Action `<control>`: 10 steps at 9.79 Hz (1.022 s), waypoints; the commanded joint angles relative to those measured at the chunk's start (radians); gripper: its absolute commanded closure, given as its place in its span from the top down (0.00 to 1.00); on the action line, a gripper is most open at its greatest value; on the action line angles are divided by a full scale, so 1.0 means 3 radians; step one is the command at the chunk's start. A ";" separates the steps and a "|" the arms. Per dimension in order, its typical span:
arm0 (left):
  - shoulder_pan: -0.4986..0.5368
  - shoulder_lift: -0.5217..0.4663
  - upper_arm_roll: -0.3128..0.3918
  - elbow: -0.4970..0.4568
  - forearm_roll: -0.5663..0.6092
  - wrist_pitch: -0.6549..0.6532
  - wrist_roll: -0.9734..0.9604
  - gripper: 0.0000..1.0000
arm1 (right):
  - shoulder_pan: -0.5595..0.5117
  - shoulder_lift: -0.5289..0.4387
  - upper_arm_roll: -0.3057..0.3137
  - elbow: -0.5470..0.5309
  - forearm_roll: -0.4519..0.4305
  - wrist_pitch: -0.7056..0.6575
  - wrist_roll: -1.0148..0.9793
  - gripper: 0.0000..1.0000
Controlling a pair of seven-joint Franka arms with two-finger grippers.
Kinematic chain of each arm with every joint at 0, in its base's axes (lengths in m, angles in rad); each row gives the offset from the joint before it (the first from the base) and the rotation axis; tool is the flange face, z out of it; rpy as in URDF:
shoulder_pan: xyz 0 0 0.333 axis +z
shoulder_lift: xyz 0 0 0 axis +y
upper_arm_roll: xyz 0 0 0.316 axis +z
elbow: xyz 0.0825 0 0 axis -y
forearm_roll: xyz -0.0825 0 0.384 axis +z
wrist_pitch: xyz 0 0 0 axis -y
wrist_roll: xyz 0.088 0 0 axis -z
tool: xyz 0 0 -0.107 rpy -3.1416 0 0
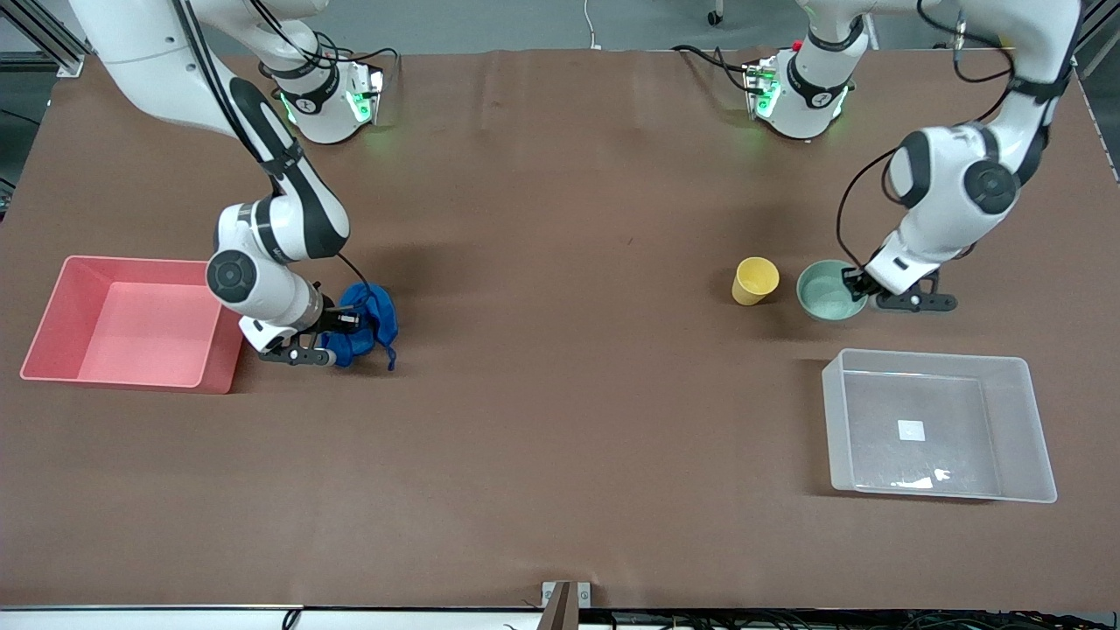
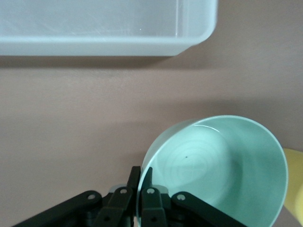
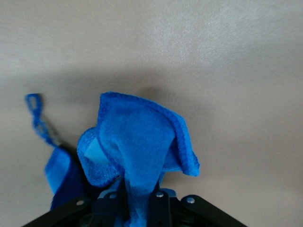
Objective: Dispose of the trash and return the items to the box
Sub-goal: 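Carry the cloth into the pink bin while the left gripper carries the bowl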
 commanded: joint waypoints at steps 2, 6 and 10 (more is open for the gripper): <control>-0.0001 -0.0098 0.0172 0.0462 0.0002 -0.0569 0.0062 0.00 | -0.0240 -0.0379 -0.0140 0.1005 -0.0050 -0.1477 -0.0024 0.01; 0.0014 0.1347 0.0279 0.2454 -0.0314 -0.1076 0.0149 0.00 | -0.0251 -0.0488 -0.1295 0.1012 -0.0117 -0.1419 -0.1707 0.01; 0.0014 0.2315 0.0775 0.3291 -0.1095 -0.1123 0.0940 0.00 | -0.0399 -0.0208 -0.1742 0.0558 -0.0066 -0.0342 -0.2626 0.01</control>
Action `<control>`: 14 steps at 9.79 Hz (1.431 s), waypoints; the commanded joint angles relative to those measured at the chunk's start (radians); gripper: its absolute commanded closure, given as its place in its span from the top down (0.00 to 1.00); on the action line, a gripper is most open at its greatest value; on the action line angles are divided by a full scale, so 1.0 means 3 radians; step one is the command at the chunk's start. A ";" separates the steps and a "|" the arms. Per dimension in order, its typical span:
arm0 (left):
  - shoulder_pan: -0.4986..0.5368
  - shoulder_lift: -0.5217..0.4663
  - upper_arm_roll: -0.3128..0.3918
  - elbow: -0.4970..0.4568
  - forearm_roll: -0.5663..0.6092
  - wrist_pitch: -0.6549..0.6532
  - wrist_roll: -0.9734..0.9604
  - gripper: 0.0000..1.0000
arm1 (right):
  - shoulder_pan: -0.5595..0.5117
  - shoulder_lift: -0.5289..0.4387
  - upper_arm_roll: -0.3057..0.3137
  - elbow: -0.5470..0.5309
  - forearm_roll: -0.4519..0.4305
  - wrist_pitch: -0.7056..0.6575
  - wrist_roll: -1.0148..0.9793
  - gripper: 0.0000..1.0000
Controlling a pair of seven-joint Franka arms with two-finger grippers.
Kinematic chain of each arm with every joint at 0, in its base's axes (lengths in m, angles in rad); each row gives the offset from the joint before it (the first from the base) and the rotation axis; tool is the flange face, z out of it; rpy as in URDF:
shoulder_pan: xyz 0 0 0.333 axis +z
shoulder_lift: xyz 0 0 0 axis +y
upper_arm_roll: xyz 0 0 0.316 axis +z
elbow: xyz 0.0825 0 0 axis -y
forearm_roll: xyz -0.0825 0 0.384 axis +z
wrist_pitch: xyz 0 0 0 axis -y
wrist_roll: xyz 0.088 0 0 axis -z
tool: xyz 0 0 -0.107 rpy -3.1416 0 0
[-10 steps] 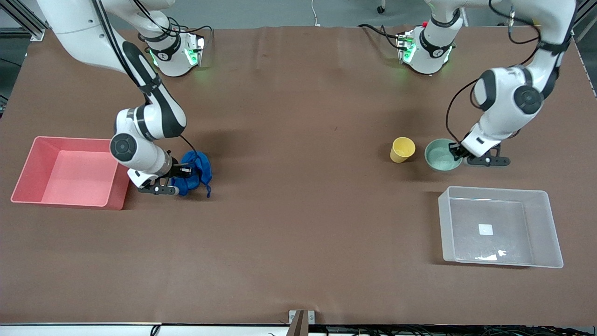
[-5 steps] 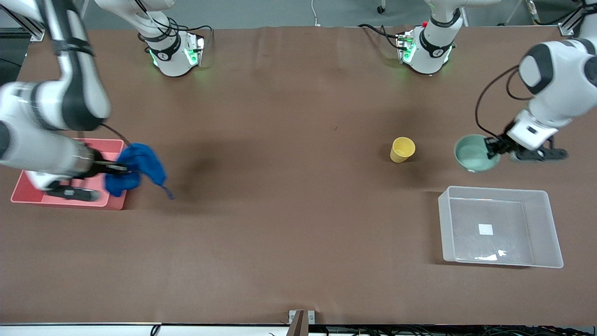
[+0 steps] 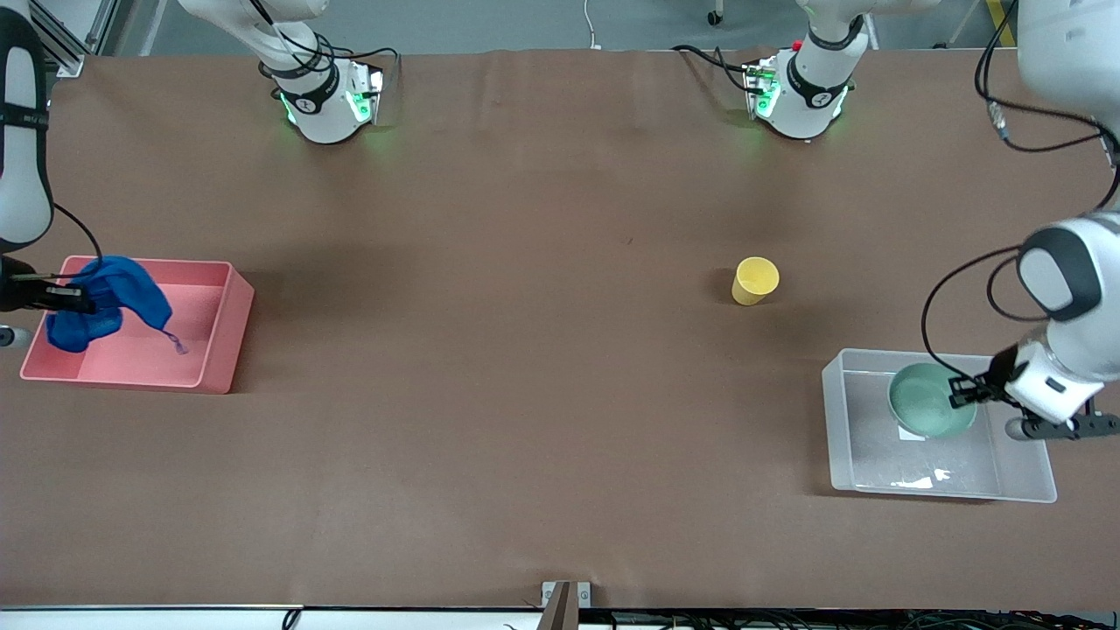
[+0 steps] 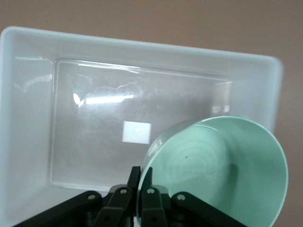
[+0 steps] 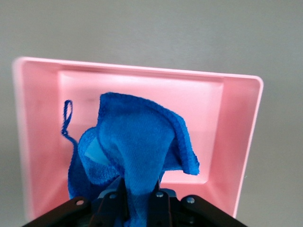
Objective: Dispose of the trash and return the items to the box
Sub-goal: 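Carry the cloth into the pink bin while the left gripper carries the bowl, then release the cloth in the pink bin while the left gripper releases the bowl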
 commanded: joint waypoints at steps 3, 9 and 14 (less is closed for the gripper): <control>-0.0067 0.0687 0.0142 0.0388 -0.0379 0.0043 0.0262 0.01 | -0.0053 0.0327 0.0009 -0.0482 0.0234 0.0632 -0.0207 0.01; -0.0078 0.0898 0.0081 0.0358 -0.0358 0.0479 0.0318 0.27 | 0.0054 0.0263 0.0039 -0.0611 0.0384 0.0839 -0.0207 1.00; -0.0139 0.0144 0.0035 0.0027 -0.0236 0.0438 0.0277 1.00 | 0.0008 -0.0004 0.0442 0.1222 0.0322 -0.1466 0.0741 1.00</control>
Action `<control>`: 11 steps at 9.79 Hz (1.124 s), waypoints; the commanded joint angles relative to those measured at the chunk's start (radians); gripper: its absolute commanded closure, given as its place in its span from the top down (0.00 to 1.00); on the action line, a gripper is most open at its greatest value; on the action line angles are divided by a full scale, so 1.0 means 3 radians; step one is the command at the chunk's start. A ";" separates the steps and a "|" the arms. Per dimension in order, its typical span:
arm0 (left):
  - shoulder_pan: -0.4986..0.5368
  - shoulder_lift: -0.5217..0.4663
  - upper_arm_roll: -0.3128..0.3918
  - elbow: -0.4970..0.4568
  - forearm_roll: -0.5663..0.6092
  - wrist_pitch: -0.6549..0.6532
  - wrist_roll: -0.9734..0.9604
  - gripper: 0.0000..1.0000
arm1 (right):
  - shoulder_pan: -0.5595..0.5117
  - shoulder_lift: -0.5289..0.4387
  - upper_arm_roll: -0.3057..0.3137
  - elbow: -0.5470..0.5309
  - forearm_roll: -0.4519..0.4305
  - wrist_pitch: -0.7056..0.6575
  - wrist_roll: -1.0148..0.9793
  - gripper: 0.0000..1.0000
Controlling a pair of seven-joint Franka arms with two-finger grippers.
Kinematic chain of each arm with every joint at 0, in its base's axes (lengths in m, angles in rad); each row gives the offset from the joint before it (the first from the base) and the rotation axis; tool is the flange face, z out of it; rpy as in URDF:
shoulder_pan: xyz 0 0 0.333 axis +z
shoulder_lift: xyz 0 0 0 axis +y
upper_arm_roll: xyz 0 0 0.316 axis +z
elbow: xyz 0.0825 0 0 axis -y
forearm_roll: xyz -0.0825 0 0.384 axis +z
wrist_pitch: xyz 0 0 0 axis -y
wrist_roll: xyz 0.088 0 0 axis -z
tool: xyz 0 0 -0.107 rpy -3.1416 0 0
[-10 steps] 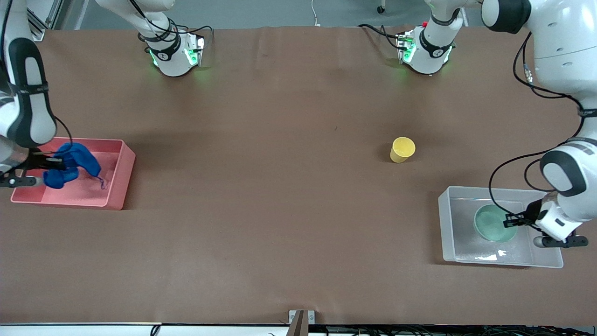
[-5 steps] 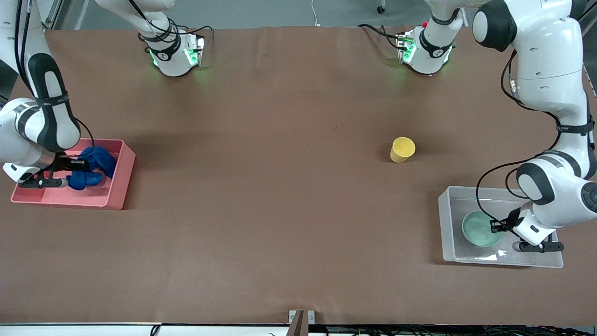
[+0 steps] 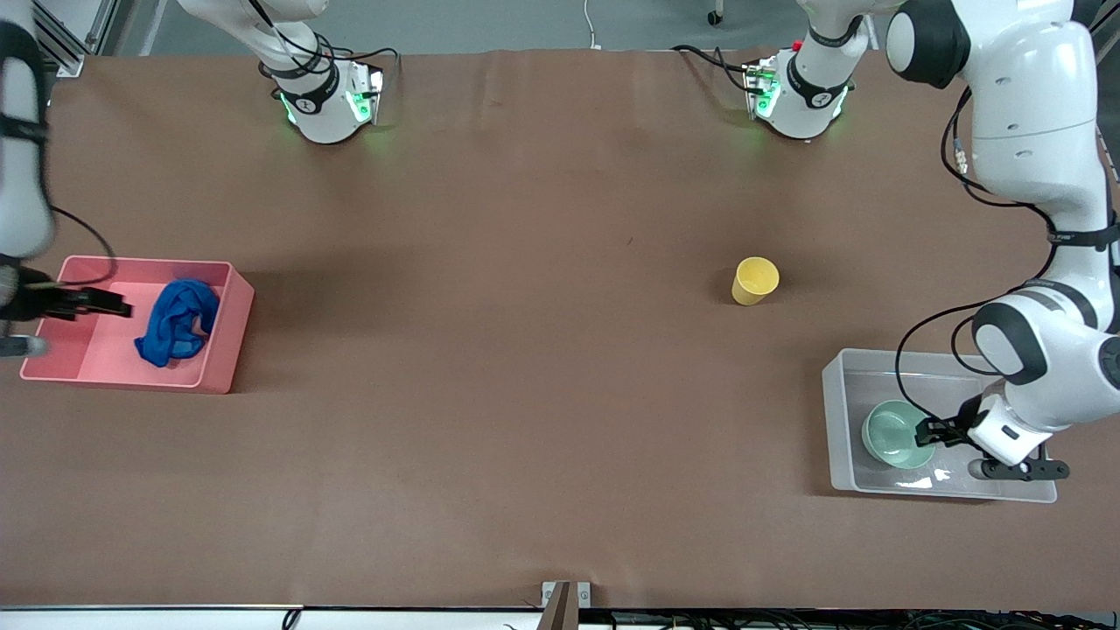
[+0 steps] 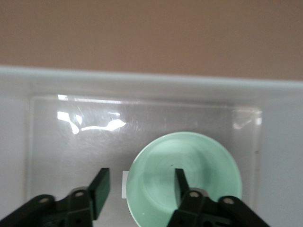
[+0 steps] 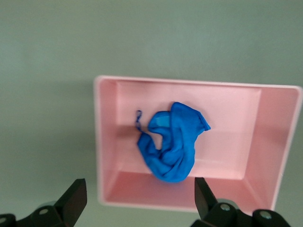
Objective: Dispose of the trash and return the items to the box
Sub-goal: 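Withdraw both grippers up from the bins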
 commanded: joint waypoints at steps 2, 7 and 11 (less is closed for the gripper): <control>0.0012 -0.1173 -0.0209 -0.0902 0.0373 -0.0014 -0.0105 1.00 | -0.0107 -0.0249 0.0412 0.0537 -0.0023 -0.0507 0.0859 1.00; 0.0170 -0.2648 -0.0919 -0.1222 0.1192 -0.1417 -0.1060 1.00 | -0.0225 -0.0629 0.1073 0.0716 -0.0305 -0.1034 0.1450 1.00; 0.0176 -0.3187 -0.1166 -0.1136 0.1182 -0.2216 -0.1308 1.00 | -0.0297 -0.0675 0.1053 0.0579 -0.0294 -0.0932 0.1287 1.00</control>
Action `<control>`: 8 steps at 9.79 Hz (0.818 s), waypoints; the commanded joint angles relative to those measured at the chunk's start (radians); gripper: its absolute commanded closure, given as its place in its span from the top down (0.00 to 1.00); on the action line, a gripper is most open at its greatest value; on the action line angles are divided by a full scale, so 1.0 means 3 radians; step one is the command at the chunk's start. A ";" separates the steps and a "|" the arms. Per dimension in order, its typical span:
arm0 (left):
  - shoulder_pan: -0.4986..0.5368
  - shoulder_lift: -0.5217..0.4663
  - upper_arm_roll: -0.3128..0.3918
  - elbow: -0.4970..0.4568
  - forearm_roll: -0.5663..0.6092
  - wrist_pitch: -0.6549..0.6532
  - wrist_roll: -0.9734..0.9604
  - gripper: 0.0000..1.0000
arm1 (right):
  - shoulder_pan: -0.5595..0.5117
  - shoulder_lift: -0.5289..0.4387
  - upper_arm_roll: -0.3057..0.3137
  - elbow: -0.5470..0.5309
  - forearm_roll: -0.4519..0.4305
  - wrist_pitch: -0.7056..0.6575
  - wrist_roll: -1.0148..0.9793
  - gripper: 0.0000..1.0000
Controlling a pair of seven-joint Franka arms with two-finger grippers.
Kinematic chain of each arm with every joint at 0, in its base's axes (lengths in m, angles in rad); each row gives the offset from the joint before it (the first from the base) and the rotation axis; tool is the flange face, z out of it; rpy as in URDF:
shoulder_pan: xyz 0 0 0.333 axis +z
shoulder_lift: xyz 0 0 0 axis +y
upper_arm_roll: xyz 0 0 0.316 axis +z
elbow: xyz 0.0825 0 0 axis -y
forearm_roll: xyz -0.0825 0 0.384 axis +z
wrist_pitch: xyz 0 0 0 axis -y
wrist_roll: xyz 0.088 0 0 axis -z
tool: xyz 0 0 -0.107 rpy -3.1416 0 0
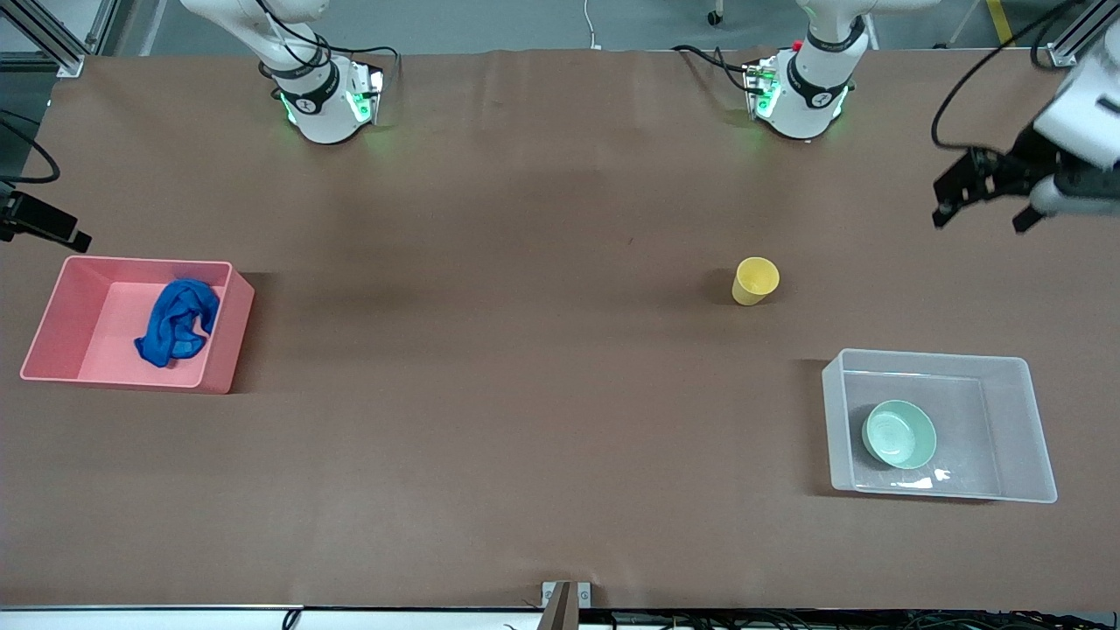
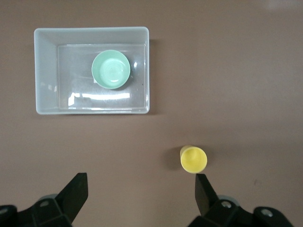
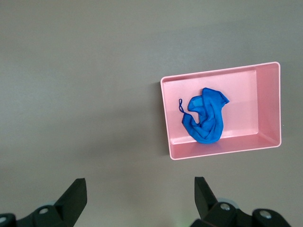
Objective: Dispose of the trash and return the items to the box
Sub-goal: 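Reach the left gripper down to the yellow cup and grasp it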
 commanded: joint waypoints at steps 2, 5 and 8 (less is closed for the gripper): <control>0.0032 0.0210 -0.0056 0.0404 0.0047 -0.0321 -0.0029 1.00 | -0.0012 -0.0086 0.0031 -0.0101 -0.0035 0.0029 -0.0078 1.00; 0.0017 0.0375 -0.0071 0.0358 0.0047 -0.0424 -0.0055 1.00 | -0.0012 -0.0081 0.0036 -0.0050 -0.0035 -0.0002 -0.0078 1.00; 0.0001 0.0263 -0.0295 -0.0546 0.0027 0.0380 -0.0223 1.00 | -0.0012 -0.0081 0.0026 -0.0055 -0.0030 0.0019 -0.0083 1.00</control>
